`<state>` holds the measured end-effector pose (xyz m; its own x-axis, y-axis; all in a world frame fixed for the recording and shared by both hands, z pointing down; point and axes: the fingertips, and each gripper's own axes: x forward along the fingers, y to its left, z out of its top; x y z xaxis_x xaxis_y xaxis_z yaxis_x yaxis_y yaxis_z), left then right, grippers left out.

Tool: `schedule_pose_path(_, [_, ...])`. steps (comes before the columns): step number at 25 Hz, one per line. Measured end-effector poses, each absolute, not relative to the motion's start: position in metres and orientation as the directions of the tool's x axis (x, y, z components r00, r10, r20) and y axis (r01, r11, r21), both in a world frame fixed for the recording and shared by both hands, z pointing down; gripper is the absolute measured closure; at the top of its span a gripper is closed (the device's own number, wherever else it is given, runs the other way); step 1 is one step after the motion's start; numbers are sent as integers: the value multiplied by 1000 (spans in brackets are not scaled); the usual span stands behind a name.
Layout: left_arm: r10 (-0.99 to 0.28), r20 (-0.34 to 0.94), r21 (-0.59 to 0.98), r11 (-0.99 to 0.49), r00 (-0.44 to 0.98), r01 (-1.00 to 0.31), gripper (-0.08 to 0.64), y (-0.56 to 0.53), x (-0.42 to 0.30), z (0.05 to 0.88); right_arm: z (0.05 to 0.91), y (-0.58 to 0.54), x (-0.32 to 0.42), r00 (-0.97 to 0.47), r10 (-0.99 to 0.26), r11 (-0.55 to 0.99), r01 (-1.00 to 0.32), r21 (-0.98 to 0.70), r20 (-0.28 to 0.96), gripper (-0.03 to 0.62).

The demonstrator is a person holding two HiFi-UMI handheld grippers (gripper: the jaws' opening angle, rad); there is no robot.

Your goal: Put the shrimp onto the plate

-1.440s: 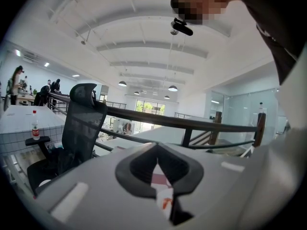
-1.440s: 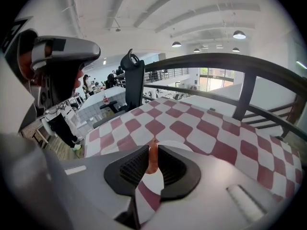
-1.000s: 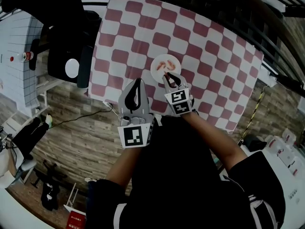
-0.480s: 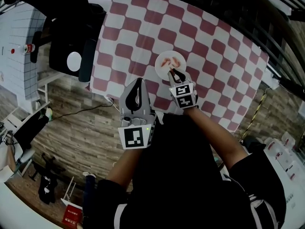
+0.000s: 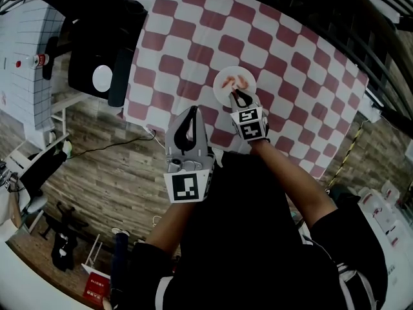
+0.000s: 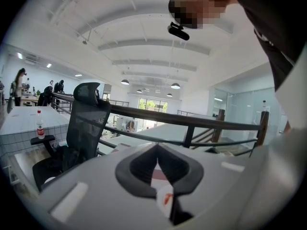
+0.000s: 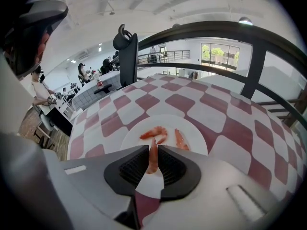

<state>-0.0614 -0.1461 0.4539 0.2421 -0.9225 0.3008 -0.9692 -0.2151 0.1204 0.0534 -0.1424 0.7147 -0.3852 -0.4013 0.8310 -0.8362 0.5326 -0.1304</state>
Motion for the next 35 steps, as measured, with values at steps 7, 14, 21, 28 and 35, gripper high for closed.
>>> schedule_pose_path(7, [-942, 245, 113, -206, 228, -972, 552, -151, -62, 448, 723, -144, 55, -390, -379, 548, -826, -136, 839, 534])
schedule_pose_path(14, [-946, 244, 109, -194, 215, -975, 552, -151, -64, 447, 727, -143, 53, -383, -361, 534, -832, -149, 850, 534])
schedule_pose_path(21, [-946, 236, 103, -202, 222, -974, 552, -149, -62, 447, 728, -147, 56, -362, -364, 500, -853, -148, 858, 534])
schedule_pose_path(28, [-938, 274, 123, -186, 214, -975, 552, -146, -66, 449, 726, -147, 55, -353, -359, 482, -863, -152, 864, 532])
schedule_pose_path(35, [-945, 253, 117, -185, 209, -976, 552, -137, -70, 444, 725, -143, 56, -348, -352, 472, -868, -156, 869, 510])
